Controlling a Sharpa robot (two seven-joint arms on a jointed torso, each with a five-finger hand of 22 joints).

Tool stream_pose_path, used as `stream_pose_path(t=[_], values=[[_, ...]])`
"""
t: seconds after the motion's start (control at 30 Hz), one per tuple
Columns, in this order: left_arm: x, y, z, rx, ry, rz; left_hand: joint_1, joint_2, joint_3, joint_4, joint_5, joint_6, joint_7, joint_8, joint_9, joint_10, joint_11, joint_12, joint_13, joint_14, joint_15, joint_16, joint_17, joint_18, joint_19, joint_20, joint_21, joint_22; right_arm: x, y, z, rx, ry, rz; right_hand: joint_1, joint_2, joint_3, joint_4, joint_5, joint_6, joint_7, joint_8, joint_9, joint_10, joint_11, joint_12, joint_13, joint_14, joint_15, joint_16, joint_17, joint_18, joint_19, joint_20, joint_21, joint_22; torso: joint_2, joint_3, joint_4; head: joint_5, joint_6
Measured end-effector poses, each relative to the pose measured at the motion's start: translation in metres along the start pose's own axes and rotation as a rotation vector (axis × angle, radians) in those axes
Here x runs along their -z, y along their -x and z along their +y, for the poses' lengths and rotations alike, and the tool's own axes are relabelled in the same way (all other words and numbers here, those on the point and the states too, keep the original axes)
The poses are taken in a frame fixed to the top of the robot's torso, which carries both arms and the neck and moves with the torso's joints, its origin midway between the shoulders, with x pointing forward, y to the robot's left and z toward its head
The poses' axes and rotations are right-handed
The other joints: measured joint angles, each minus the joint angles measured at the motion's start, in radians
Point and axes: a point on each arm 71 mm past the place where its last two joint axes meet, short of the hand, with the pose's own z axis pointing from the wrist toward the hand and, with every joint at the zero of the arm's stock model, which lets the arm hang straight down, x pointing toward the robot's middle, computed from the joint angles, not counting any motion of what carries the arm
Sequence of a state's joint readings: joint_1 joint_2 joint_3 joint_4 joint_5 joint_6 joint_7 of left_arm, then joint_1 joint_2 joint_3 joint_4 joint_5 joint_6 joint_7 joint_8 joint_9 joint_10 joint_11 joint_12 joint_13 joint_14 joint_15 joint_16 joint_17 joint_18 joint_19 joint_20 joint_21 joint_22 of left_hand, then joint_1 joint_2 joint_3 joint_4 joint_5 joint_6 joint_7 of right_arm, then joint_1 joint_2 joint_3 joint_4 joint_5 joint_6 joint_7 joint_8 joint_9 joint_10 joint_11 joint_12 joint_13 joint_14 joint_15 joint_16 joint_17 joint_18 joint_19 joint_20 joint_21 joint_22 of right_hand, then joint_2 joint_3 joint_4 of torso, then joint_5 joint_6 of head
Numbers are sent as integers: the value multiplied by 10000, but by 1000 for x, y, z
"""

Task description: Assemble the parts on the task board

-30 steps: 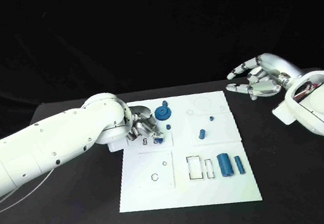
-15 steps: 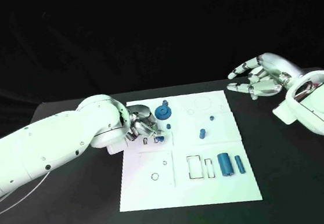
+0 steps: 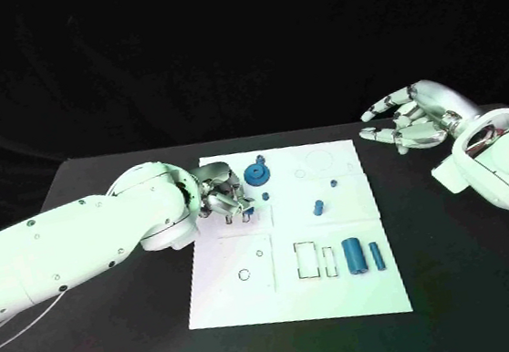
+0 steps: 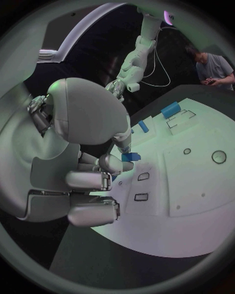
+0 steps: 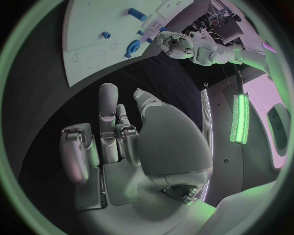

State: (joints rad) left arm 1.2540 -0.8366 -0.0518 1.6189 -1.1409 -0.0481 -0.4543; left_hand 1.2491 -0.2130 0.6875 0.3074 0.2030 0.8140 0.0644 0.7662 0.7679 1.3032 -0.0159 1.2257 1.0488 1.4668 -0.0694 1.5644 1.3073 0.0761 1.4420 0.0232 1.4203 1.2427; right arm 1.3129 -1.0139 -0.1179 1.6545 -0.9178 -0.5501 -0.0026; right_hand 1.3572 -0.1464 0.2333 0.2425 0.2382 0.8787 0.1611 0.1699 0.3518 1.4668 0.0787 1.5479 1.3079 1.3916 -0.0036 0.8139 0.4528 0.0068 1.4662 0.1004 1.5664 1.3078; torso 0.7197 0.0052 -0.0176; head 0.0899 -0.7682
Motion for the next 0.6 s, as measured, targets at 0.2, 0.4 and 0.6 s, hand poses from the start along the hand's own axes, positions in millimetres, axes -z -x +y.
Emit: stream_pose_path(t=[0.2,0.4,0.6], values=[[-2,-7,7,-179,149,-353,-80,-80,140,-85,23,18,9,0,55,72,-1,56,56,0,0,0,0,0,0,0,0,11,0,0,-1,-13,-14,1,0,0,0,0,0,0,0,0,0,0,0,0,-1,0,0,0,0,-1,0,0,0,-1,-1,12,1,1,-10],[-5,-10,12,-330,331,-527,-94,-93,140,-85,29,103,-2,-2,54,72,-1,56,67,0,0,0,0,0,-1,0,0,10,0,0,-2,-11,-19,-17,0,0,-30,30,0,0,0,0,-1,0,0,0,-2,0,0,0,0,0,0,0,0,-2,9,12,-7,-1,-26],[-7,-12,12,-465,403,-591,-96,-91,168,-57,30,105,0,-1,54,71,-1,56,78,0,1,0,0,1,-1,0,0,19,0,0,-2,-12,-14,-24,0,0,-30,30,0,0,0,0,-1,0,0,0,-2,0,0,0,0,0,0,0,0,-2,18,14,-9,-11,-41]])
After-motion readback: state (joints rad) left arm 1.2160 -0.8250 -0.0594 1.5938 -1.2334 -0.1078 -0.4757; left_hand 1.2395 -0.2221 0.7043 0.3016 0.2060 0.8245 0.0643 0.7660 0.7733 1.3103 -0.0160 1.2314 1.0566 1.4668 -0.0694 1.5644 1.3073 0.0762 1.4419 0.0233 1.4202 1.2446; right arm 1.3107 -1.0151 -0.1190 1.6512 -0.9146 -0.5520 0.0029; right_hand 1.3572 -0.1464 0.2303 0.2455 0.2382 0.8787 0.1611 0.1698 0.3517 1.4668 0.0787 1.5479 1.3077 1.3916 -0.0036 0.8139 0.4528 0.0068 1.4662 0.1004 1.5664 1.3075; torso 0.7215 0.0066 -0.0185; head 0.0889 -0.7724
